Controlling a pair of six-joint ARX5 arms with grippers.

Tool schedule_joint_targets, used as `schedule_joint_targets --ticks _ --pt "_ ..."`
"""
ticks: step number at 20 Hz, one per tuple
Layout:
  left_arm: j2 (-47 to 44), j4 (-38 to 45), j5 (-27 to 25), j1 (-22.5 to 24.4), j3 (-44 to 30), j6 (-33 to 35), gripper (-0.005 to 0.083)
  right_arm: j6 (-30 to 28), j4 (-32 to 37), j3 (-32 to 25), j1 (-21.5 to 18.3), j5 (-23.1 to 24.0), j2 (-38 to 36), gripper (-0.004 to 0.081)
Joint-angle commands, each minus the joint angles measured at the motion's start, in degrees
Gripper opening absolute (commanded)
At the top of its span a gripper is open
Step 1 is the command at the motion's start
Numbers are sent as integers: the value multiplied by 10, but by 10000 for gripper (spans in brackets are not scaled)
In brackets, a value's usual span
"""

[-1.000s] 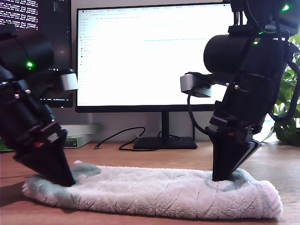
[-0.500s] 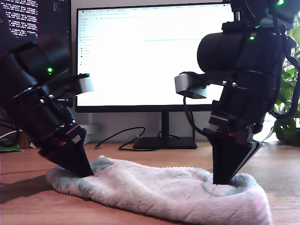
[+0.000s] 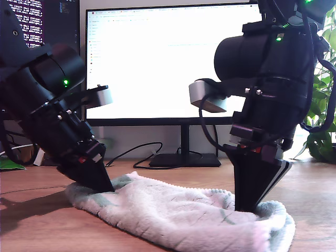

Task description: Fold the tea towel to a neat square and place it to the right

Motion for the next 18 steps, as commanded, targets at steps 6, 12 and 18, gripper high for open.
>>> schedule_joint_targets --ticks 6,12,18 --pt "29 32 12 3 5 3 -20 0 -5 -30 56 -30 19 -12" --pt "30 49 28 3 14 15 -20 3 2 -30 64 -45 19 -12" --pt "67 25 38 -8 60 30 -20 12 9 -29 64 -56 19 -12"
